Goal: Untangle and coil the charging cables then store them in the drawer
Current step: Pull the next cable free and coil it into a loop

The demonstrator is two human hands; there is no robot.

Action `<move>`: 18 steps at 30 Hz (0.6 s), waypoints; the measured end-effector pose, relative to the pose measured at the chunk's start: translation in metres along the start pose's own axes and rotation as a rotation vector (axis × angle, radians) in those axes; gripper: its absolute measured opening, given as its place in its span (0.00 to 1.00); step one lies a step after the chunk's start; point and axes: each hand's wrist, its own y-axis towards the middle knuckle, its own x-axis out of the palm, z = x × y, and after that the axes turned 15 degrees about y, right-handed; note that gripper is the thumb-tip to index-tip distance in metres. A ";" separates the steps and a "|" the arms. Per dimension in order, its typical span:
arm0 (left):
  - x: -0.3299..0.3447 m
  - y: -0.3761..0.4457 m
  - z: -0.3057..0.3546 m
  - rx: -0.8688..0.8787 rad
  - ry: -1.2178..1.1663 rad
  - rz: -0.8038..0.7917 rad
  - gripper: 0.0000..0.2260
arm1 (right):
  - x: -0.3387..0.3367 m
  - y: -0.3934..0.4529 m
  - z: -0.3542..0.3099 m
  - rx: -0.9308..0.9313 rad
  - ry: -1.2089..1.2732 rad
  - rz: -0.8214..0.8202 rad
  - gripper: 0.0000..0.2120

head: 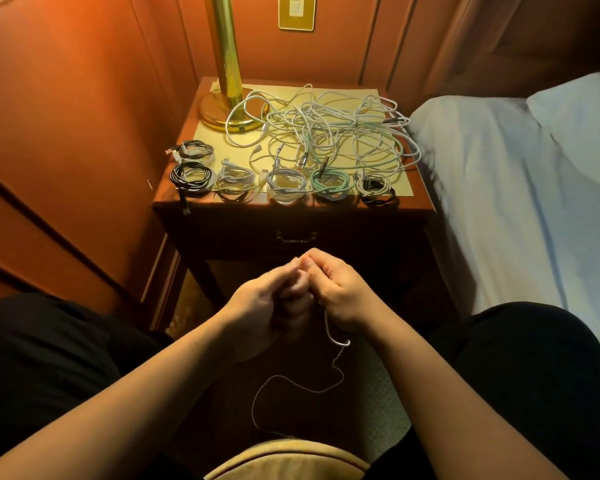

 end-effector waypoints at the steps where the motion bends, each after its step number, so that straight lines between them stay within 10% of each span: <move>1: -0.003 -0.001 0.002 0.042 -0.053 -0.002 0.20 | 0.005 0.000 0.001 0.032 0.030 -0.021 0.13; 8: -0.043 -0.007 0.017 0.115 0.144 -0.111 0.22 | 0.009 0.004 0.009 0.270 -0.139 -0.109 0.29; 12: -0.047 -0.007 0.019 0.106 0.314 -0.219 0.16 | 0.007 0.005 0.016 0.284 -0.229 -0.112 0.15; 18: -0.041 -0.003 0.013 -0.072 0.372 0.046 0.15 | -0.003 0.006 0.005 -0.025 -0.028 0.300 0.19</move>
